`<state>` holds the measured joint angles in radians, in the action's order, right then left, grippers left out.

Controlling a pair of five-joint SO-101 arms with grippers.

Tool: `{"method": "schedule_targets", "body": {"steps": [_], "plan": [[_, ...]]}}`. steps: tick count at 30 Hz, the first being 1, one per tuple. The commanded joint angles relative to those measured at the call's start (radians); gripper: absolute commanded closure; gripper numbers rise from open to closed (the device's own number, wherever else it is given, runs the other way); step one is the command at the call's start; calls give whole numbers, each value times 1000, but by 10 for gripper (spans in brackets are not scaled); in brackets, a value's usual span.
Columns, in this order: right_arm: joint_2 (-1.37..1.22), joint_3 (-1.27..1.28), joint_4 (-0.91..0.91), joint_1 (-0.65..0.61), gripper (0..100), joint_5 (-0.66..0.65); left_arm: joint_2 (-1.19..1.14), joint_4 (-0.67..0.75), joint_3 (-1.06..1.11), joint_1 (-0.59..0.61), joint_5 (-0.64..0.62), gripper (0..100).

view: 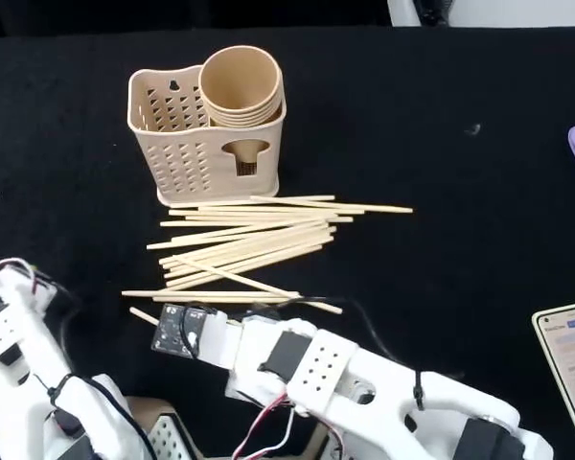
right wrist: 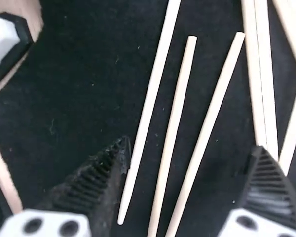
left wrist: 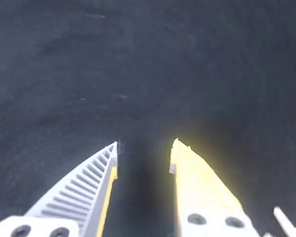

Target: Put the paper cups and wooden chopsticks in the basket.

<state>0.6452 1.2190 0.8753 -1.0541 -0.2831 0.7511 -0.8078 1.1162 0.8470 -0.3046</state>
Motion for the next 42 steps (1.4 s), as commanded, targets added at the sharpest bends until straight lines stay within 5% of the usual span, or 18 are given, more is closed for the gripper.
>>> {"method": "schedule_targets", "body": {"steps": [1, 12, 21, 26, 42], "plan": [[-8, -12, -20, -6, 613, 11, 25, 9, -64, 28, -37, 820], [-374, -185, -32, 75, 622, 3, 25, 9, -61, 28, -37, 820], [-424, -234, -3, 80, 991, 2, 25, 9, -62, 28, -37, 820], [-424, -259, 52, 107, 988, -63, 25, 9, -62, 28, -37, 820], [-424, -533, 198, 471, 988, -442, 25, 9, -62, 28, -37, 820]]}}
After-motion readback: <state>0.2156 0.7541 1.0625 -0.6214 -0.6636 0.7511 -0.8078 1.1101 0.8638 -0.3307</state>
